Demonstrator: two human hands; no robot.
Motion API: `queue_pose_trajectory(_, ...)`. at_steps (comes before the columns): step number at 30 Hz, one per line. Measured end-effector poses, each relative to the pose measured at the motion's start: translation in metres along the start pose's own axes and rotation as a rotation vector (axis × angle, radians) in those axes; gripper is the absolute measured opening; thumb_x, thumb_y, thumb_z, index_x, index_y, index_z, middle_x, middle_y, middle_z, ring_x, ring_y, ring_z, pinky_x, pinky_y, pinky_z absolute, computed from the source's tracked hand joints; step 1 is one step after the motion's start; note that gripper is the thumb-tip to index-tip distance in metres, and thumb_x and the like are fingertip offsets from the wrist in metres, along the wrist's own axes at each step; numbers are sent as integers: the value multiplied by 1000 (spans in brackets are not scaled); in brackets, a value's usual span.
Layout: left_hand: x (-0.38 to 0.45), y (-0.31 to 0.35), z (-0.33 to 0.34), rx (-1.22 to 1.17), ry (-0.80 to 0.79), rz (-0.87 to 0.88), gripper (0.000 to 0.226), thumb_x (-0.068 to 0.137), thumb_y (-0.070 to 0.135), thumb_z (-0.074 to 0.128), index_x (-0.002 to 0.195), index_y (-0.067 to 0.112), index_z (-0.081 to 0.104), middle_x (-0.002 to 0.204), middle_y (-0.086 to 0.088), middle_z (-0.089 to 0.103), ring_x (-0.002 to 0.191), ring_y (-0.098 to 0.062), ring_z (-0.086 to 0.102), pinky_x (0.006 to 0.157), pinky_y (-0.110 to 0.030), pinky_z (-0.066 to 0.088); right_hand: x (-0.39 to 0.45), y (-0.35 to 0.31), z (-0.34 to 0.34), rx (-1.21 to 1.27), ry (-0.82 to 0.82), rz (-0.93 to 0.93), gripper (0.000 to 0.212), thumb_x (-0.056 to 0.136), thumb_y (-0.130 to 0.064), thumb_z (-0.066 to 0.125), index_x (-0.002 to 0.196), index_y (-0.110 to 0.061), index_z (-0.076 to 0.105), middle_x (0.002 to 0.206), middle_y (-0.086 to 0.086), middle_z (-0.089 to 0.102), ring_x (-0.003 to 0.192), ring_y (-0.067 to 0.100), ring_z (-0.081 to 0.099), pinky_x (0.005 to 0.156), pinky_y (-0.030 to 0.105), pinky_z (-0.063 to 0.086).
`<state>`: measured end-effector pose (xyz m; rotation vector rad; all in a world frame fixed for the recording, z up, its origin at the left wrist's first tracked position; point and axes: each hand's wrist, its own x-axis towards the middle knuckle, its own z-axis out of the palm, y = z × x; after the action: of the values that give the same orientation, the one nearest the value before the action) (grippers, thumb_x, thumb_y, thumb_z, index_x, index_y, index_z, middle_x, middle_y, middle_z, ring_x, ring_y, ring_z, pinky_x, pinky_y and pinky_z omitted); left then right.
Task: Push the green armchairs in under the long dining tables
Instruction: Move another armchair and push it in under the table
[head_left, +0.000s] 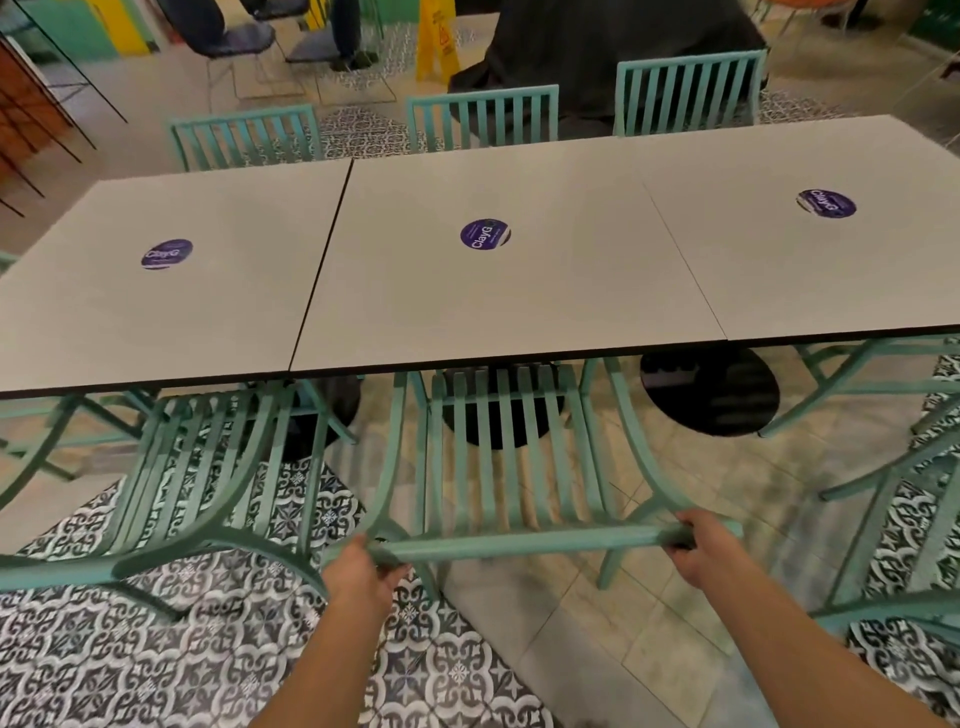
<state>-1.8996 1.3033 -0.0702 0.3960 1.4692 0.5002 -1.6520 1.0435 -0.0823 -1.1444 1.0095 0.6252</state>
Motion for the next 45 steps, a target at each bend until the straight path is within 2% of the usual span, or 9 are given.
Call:
queue_pose_trajectory(2,1,3,5,-7,3,2,14,100,12,51,113,7,50,106,-23,55,102,-39,58,88,-49,54,3,-2,4,3,3,-9,29,93,-1,51,121,-2,44,139,16,47,125,29,50,96,39,46)
queue_pose_trajectory(5,2,5,13,7,13,3,8,100,10,50,107,7,48,112,-24,53,101,-38,57,91,-50,53,5,-5,10,-7,3,-12,44,93,-1,52,136,-1,40,138,17,48,124,30,50,99,41,45)
queue_pose_trajectory(11,9,11,23,34,11,5,20,100,11,51,118,3,49,112,-24,55,94,-38,60,84,-46,56,7,-12,20,-9,-9,-9,35,92,0,53,126,-2,45,138,17,49,123,30,51,95,40,47)
queue_pose_trajectory(18,15,16,35,17,21,14,13,100,11,50,111,7,46,111,-22,51,103,-39,56,94,-54,51,10,-16,32,17,8,-14,23,93,-1,52,113,-5,41,139,16,47,125,29,49,101,41,44)
queue_pose_trajectory(20,17,19,38,10,24,21,15,100,11,50,113,7,44,111,-23,50,104,-40,55,95,-55,50,10,-16,35,16,11,-20,25,93,-1,53,115,-5,42,139,16,46,125,30,49,101,41,44)
queue_pose_trajectory(24,18,22,45,16,25,35,29,100,10,51,127,2,42,112,-23,49,111,-43,55,94,-55,51,13,-18,40,-1,8,-40,45,93,0,52,136,-2,40,139,16,46,125,30,49,101,42,44)
queue_pose_trajectory(30,21,24,51,20,28,37,20,100,10,52,116,5,42,112,-24,50,107,-42,56,92,-53,52,15,-22,47,-10,0,-50,48,93,-1,53,138,-2,38,139,16,46,125,31,49,100,41,44)
queue_pose_trajectory(34,24,26,56,8,27,44,30,100,12,51,127,1,43,114,-23,52,101,-39,57,84,-47,54,18,-25,50,-13,5,-46,49,92,-3,55,138,-2,38,139,16,47,123,31,50,94,40,46)
queue_pose_trajectory(45,32,30,62,-9,28,20,20,100,12,51,117,5,44,107,-22,54,101,-39,57,88,-52,54,26,-30,60,-30,22,-50,49,92,-4,56,138,-2,39,138,17,46,123,32,50,96,42,47)
